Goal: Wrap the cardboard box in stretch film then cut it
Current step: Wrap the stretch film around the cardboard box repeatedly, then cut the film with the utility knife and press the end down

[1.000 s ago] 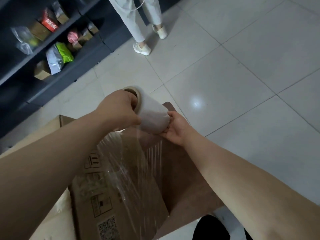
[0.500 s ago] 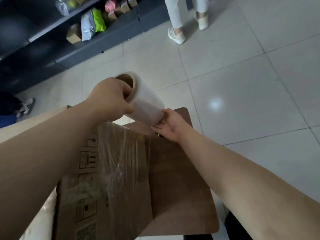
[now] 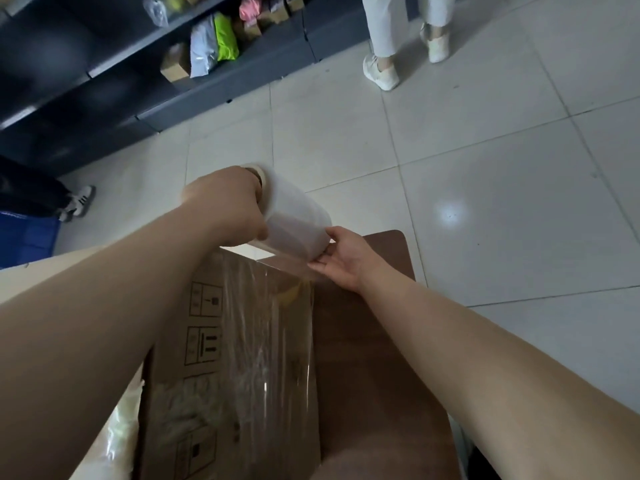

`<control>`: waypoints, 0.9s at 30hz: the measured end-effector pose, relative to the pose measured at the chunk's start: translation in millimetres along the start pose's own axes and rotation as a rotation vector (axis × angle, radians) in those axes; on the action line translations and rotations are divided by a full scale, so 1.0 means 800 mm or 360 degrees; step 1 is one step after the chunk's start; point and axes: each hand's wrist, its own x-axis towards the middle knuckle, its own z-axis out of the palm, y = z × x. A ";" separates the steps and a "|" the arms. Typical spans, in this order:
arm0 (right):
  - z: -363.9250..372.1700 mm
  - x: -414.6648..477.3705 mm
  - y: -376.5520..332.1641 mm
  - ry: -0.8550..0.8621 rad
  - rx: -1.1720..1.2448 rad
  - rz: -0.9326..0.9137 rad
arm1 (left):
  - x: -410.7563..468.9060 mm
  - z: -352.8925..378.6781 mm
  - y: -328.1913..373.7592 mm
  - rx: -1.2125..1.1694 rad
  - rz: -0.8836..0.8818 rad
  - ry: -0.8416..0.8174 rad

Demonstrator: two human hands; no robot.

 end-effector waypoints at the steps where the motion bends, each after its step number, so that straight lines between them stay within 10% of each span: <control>1: 0.002 0.002 0.001 -0.0006 0.0007 0.0009 | 0.004 0.000 -0.002 0.0003 -0.0009 -0.0011; 7: 0.000 0.016 -0.001 -0.0022 -0.0143 0.0027 | 0.018 -0.001 -0.010 -0.0065 -0.0081 -0.0011; 18: -0.074 -0.037 -0.032 0.0363 -0.2687 -0.0434 | 0.015 0.002 -0.009 -0.0288 -0.0134 0.0016; 27: -0.097 -0.037 -0.003 0.0491 -0.3381 -0.0482 | 0.016 0.005 -0.011 -0.0228 -0.0119 0.0054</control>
